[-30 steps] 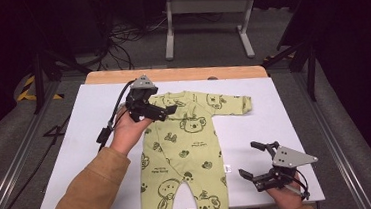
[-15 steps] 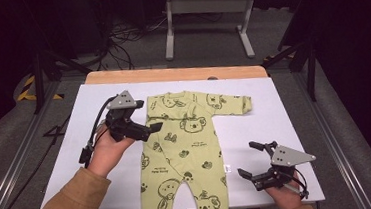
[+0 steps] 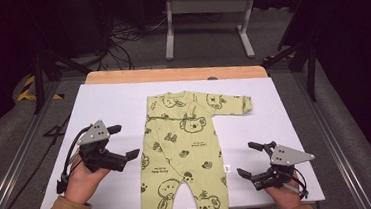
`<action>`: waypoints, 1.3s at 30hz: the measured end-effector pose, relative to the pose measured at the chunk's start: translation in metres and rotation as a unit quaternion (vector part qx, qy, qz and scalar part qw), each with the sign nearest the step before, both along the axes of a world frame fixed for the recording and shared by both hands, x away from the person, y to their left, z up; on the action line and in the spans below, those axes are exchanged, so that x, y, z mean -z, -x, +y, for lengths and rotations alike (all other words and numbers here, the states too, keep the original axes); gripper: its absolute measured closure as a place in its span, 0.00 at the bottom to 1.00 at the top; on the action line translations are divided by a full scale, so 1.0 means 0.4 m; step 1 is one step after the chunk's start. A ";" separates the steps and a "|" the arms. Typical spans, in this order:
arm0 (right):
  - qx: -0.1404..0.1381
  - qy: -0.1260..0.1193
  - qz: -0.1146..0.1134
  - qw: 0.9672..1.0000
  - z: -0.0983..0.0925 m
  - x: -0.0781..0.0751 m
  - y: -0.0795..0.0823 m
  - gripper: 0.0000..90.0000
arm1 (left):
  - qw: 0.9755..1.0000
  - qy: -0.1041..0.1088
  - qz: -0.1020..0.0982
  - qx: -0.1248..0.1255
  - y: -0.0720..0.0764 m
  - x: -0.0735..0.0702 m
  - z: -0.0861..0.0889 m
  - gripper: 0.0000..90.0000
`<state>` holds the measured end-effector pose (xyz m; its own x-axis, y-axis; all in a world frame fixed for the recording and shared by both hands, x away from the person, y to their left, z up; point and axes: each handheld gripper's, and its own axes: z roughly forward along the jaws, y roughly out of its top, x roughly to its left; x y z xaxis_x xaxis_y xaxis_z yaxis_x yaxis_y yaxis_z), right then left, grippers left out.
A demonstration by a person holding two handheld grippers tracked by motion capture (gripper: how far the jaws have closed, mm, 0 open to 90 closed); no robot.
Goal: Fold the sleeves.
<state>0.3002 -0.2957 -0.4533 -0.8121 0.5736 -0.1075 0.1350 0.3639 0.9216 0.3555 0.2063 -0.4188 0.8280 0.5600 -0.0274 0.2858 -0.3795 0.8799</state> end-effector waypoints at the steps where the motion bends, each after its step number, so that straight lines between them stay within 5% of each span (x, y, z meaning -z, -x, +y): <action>1: -0.001 -0.001 0.001 1.000 0.001 0.000 0.000 0.09 | 1.000 -0.003 0.001 0.002 0.004 0.007 0.006 0.00; 9: -0.001 0.006 0.002 1.000 0.004 0.004 -0.001 0.10 | 0.998 0.053 0.006 -0.020 0.025 0.091 0.055 0.00; 13: 0.001 0.007 0.000 1.000 0.003 0.002 0.000 0.10 | 0.999 0.047 0.009 -0.026 0.023 0.107 0.047 0.00; 17: 0.015 0.017 0.012 1.000 0.000 -0.001 -0.005 0.14 | 0.996 0.061 -0.013 -0.057 0.034 0.122 0.050 0.00; 24: 0.060 0.040 0.040 0.997 -0.012 -0.025 -0.037 0.17 | 0.997 0.052 -0.017 -0.045 0.033 0.132 0.049 0.00; 27: 0.077 0.053 0.058 0.994 -0.012 -0.044 -0.061 0.25 | 0.998 0.047 -0.015 -0.042 0.036 0.132 0.048 0.00; 29: 0.088 0.081 0.093 0.989 -0.002 -0.057 -0.089 0.30 | 0.998 0.051 -0.007 -0.043 0.035 0.132 0.051 0.01; 31: 0.093 0.102 0.104 0.985 0.008 -0.068 -0.108 0.33 | 0.998 0.052 -0.006 -0.042 0.035 0.132 0.054 0.01; 39: 0.104 0.117 0.090 0.984 0.006 -0.115 -0.175 0.31 | 0.998 0.043 -0.018 -0.045 0.037 0.133 0.050 0.01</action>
